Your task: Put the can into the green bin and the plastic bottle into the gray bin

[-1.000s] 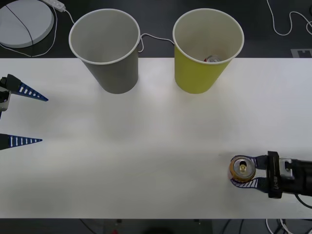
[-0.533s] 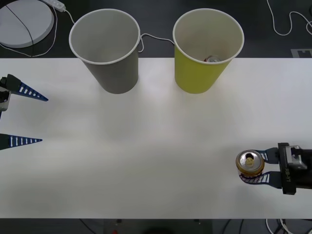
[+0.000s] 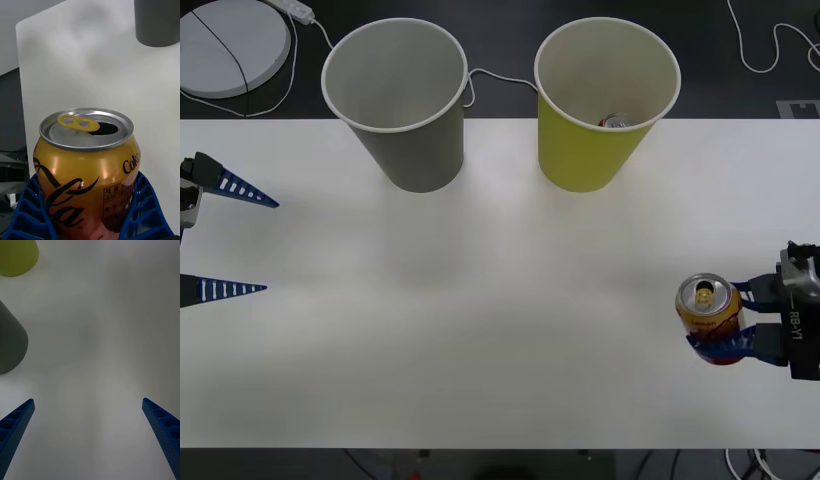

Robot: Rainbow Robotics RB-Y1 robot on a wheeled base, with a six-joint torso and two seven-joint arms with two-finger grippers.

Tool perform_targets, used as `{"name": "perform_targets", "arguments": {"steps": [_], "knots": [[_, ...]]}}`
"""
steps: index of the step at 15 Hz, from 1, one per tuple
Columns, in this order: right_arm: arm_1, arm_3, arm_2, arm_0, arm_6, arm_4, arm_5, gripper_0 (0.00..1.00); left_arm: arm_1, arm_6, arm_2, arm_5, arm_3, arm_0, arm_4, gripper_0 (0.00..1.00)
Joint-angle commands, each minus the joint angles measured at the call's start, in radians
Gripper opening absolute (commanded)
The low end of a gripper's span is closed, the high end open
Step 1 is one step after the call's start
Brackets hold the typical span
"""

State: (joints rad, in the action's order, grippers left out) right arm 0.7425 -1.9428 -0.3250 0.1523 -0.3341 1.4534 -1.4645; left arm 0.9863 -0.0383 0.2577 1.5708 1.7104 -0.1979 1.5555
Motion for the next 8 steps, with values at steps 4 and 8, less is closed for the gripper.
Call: {"name": "perform_targets", "arguments": {"steps": [4, 8], "knots": [[0.129, -0.206, -0.06, -0.007, -0.388, 0.054, 0.009, 0.0, 0.0, 0.0, 0.0, 0.0, 0.0, 0.0, 0.0, 1.0], [0.232, -0.26, -0.08, -0.054, -0.615, 0.048, 0.009, 0.0, 0.0, 0.0, 0.0, 0.0, 0.0, 0.0, 0.0, 1.0]]}}
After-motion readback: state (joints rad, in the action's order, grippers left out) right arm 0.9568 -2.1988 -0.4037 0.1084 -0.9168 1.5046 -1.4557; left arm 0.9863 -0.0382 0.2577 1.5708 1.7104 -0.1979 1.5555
